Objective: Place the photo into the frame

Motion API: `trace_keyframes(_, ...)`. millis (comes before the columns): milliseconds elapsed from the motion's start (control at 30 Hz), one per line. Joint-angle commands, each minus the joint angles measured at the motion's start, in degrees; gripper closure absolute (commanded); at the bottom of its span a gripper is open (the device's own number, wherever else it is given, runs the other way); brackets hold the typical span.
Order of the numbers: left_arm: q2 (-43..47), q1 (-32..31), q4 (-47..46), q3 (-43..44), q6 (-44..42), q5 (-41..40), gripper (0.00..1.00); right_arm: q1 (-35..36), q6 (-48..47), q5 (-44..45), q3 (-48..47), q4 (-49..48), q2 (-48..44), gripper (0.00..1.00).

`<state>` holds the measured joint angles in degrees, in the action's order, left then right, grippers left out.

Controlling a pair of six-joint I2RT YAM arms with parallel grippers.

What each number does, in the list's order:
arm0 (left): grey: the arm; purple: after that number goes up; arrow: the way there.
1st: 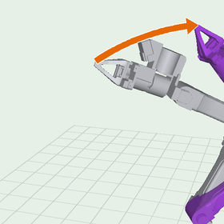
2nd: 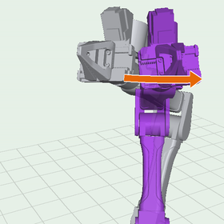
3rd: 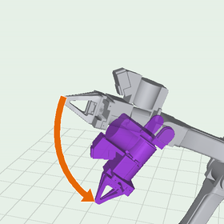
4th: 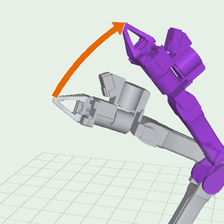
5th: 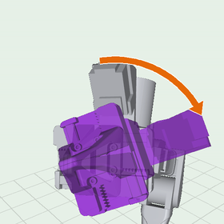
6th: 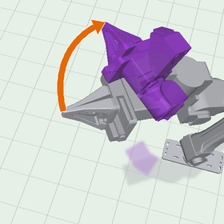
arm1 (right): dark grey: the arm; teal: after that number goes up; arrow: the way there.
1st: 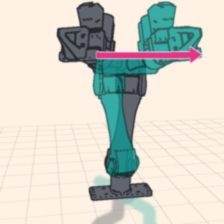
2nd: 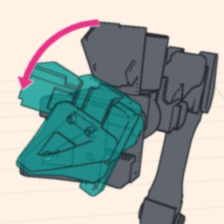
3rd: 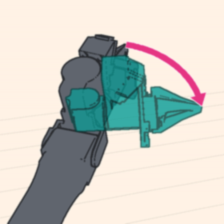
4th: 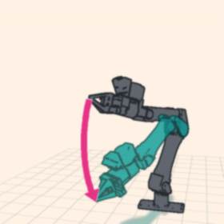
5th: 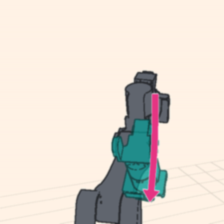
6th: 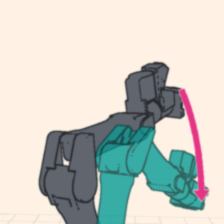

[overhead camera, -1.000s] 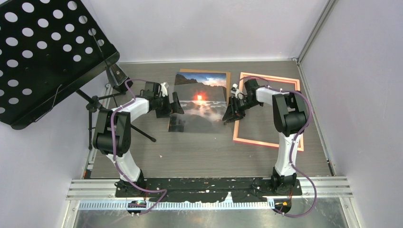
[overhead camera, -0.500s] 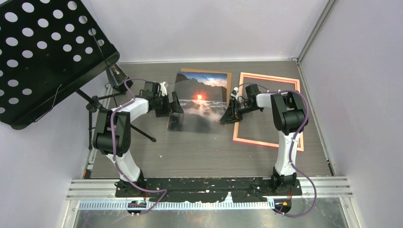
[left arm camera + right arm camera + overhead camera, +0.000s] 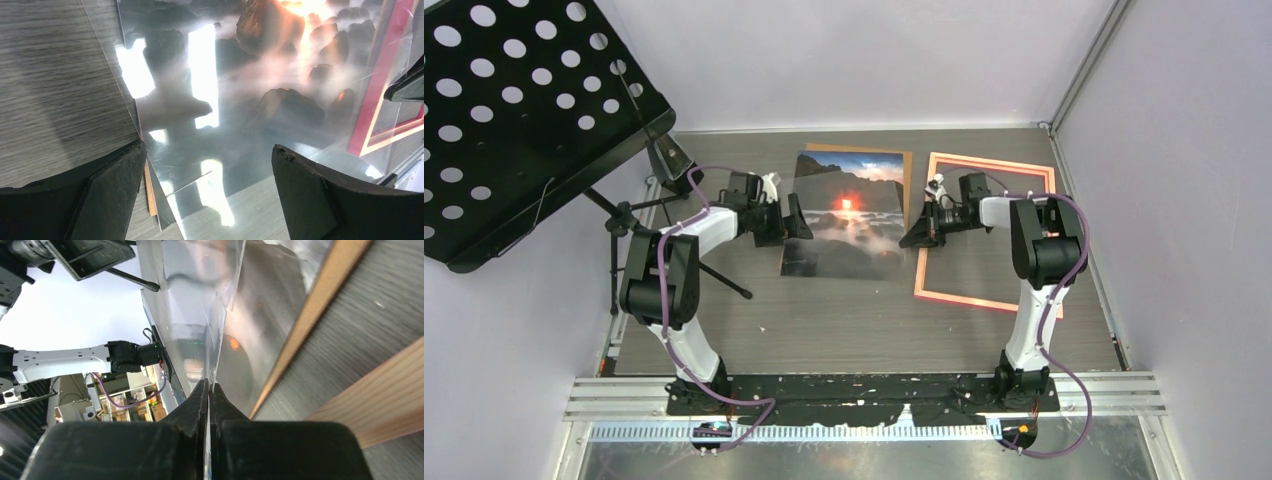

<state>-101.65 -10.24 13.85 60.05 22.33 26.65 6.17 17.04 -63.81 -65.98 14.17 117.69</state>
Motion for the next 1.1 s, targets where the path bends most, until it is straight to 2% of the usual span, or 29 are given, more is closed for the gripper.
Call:
trace_keyframes(0, -1.44, -2.24, 2.88, -1.83, 1.10, 4.80, 0.01, 1.03, -1.94, -3.56, -0.72, -0.92, -4.45, 0.95)
trace_keyframes(233, -0.68, -2.24, 3.44, -1.40, 0.50, 4.16, 0.01, 0.81, -3.80, -2.85, -1.01, 1.37, -5.84, 0.95)
trace_keyframes(567, 4.80, -2.24, 6.30, 1.48, -2.11, 1.32, 0.01, 0.77, -9.72, 6.89, -4.40, 12.37, -12.67, 0.95)
trace_keyframes(1067, 12.44, -2.52, 17.24, 14.05, -3.00, -4.02, 0.01, 0.77, -9.07, 11.64, -9.91, 19.52, -21.94, 0.95)
